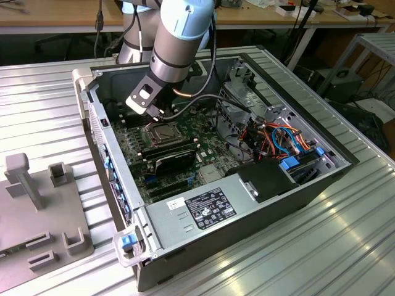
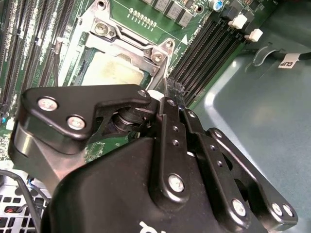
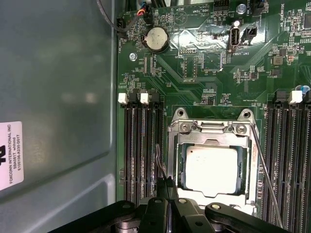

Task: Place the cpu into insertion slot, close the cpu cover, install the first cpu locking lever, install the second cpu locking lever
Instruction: 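Install the first cpu locking lever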

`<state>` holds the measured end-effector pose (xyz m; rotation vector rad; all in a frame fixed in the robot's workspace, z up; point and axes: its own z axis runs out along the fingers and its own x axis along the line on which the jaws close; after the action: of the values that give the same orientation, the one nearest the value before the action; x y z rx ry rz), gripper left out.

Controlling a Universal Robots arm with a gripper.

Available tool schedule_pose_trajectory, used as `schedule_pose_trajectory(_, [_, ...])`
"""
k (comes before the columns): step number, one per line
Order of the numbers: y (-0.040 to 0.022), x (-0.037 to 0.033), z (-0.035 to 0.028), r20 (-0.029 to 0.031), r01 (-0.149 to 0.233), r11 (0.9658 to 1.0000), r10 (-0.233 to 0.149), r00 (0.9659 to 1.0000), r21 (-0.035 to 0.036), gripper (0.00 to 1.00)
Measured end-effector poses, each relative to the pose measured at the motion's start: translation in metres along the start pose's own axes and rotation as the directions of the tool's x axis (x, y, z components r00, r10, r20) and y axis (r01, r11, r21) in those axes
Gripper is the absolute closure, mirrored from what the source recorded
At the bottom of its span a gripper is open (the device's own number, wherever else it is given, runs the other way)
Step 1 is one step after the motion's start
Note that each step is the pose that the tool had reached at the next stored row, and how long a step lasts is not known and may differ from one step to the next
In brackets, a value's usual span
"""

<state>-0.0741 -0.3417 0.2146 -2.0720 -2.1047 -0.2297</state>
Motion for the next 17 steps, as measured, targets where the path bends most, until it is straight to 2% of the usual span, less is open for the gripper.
schedule_pose_trajectory(11, [0.0025, -0.0013, 0.0037, 0.0018, 0.0, 1.0, 0.0, 1.0, 0.0005, 0.89])
schedule_pose_trajectory(17, [0.0106, -0.0014, 0.0043, 0.0044, 0.0, 1.0, 0.0, 1.0, 0.0013, 0.89])
